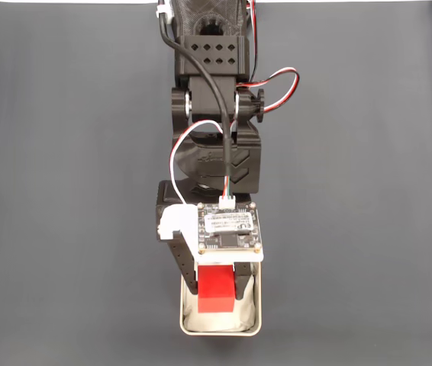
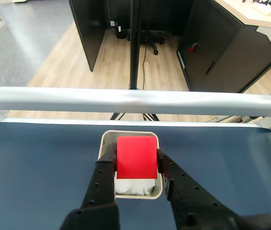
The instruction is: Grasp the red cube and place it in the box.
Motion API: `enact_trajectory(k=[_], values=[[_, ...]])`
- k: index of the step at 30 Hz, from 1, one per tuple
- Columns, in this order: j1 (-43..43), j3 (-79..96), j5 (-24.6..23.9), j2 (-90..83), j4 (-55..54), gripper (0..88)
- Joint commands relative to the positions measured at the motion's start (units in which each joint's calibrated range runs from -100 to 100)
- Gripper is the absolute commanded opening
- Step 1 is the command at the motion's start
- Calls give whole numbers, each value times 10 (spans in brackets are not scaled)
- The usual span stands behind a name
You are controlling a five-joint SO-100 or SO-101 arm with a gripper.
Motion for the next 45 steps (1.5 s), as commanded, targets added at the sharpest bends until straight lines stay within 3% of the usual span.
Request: enact_trajectory(k=[1, 24, 26, 29, 32, 38, 45], values=[[-8, -4, 5, -10, -18, 64], [-12, -1, 4, -10, -20, 68], [-12, 4, 4, -11, -21, 119], [-11, 21, 2, -19, -40, 322], [-8, 30, 7, -24, -46, 418], [-8, 30, 15, -28, -46, 513], [-8, 32, 16, -32, -46, 546]])
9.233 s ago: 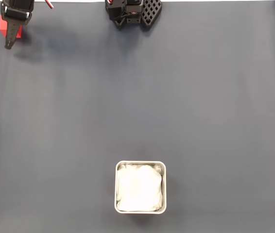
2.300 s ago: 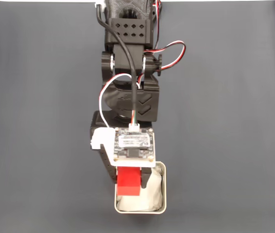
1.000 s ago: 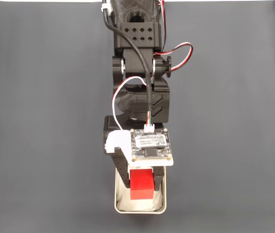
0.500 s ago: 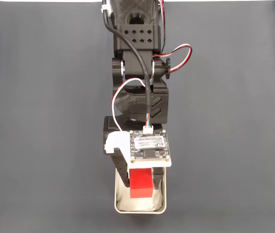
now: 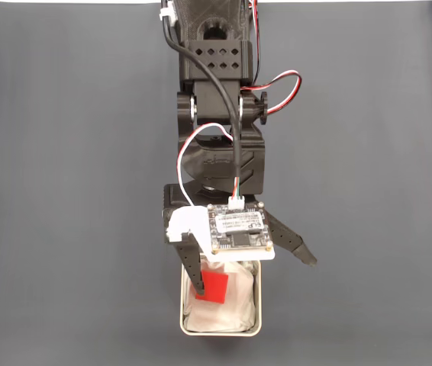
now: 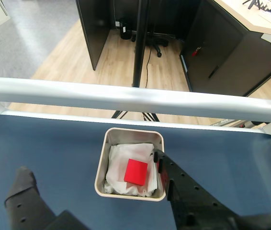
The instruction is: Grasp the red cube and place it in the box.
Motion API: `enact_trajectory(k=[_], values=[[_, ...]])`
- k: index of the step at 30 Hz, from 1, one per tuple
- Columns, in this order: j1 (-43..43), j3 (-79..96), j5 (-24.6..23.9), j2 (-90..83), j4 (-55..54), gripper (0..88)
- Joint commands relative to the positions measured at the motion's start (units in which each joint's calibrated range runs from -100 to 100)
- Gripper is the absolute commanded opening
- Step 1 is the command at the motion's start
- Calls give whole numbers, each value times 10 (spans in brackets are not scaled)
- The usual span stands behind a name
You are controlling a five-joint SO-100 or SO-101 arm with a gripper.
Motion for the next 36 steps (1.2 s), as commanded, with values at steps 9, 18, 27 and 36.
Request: enact_trajectory(k=[9, 18, 27, 36], values=[[0, 3, 0, -40, -15, 552], [0, 5, 0, -48, -12, 550], [-1, 10, -1, -56, -11, 549], [-2, 25, -4, -69, -10, 531]])
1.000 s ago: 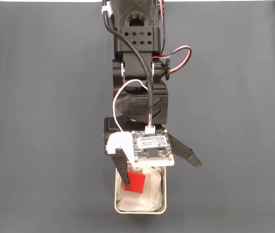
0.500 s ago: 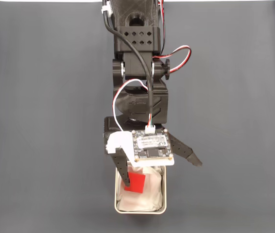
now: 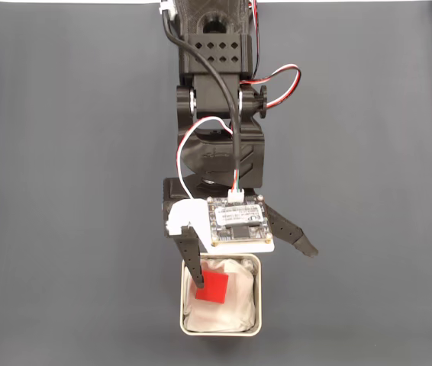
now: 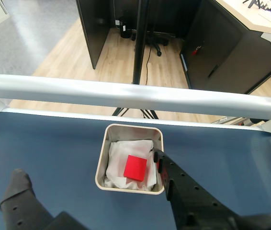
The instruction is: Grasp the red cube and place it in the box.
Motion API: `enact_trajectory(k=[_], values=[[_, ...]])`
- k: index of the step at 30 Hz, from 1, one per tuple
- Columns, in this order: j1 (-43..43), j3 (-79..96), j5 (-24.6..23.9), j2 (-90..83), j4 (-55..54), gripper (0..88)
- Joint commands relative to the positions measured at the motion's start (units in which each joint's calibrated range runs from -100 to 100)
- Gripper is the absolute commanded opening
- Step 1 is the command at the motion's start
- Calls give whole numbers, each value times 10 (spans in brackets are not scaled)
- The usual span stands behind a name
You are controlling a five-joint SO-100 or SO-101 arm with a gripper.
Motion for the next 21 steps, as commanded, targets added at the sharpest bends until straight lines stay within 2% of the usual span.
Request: enact_trajectory(k=[1, 2, 5, 6, 9, 15, 21], values=[[-3, -5, -5, -42, -8, 513], [-3, -5, -5, -44, -3, 465], [-5, -12, -8, -54, 5, 195], [-7, -16, -9, -58, 11, 131], [-14, -45, -18, -84, 52, 19], [-26, -33, -41, -190, 93, 0], [-45, 158, -35, -379, 94, 0]])
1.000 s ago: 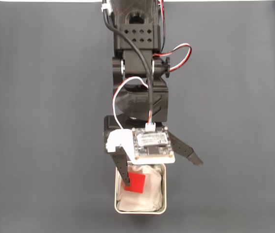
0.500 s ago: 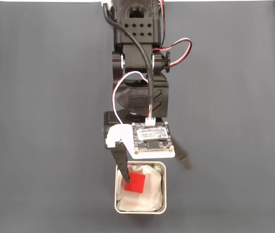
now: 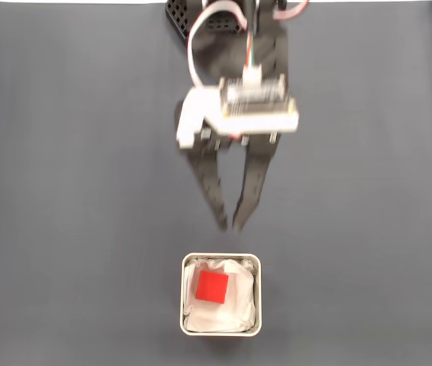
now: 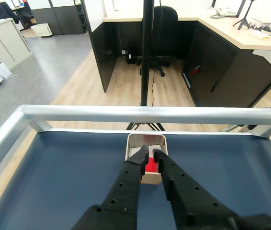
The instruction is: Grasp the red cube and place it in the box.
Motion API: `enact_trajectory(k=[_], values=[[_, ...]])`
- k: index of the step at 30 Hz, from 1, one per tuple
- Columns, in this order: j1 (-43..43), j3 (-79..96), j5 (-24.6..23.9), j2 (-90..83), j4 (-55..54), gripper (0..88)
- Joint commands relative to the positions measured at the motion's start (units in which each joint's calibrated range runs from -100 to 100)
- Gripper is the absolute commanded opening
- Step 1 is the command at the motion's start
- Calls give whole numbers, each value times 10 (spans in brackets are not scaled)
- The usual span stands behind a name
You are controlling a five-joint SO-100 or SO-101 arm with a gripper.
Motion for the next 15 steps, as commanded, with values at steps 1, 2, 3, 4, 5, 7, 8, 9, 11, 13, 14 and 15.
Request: enact_trajectory(k=[1, 2, 3, 4, 5, 7, 8, 9, 11, 13, 14, 15], values=[[-14, 112, 1, -145, 2, 0], [-17, 156, 3, -184, 2, 0], [-20, 199, 5, -220, 2, 0], [-22, 242, 6, -255, 3, 0], [-23, 287, 8, -295, 3, 0], [-23, 367, 12, -367, 8, 0], [-23, 408, 14, -405, 12, 0], [-22, 445, 15, -439, 15, 0], [-19, 517, 17, -506, 25, 0], [-15, 583, 18, -560, 30, 0], [-13, 614, 18, -584, 35, 0], [-11, 639, 17, -602, 40, 0]])
